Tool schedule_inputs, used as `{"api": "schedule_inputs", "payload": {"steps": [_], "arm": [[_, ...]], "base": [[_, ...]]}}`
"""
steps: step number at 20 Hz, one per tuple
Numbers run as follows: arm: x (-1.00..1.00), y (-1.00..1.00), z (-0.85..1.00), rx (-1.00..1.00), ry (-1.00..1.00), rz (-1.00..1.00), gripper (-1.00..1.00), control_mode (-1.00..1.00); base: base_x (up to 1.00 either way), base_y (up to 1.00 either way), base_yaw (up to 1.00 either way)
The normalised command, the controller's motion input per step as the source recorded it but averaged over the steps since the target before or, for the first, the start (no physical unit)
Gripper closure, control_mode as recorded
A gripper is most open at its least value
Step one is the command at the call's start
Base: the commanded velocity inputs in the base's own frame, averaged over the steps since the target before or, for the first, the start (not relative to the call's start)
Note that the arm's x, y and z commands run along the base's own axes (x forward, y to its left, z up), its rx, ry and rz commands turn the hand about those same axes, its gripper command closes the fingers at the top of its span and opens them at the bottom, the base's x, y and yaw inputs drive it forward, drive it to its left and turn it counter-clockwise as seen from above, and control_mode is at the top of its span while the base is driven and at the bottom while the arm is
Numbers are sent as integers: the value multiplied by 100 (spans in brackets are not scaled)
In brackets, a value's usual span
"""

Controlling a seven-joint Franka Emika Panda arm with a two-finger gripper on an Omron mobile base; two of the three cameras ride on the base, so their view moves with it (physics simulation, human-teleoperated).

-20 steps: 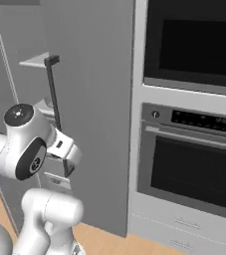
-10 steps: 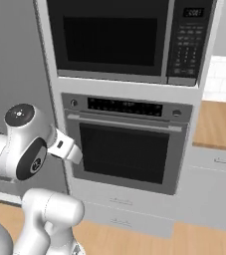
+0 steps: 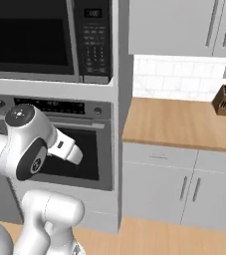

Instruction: Take the meat container that has the chicken drumstick and place it on the second highest rack of the freezer. Then take the vegetable container that has the lime and potato and place it on the highest rack of the freezer.

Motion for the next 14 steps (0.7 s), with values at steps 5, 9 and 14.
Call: {"api": "schedule_inputs", "payload": {"steps": [5,9,14], "arm": [[0,0,0,0,0,0,-100,100],[0,0,0,0,0,0,-100,100],[0,0,0,0,0,0,-100,100]], "base": [[49,-100,-13],[37,-100,-10],[41,-100,-1]]}}
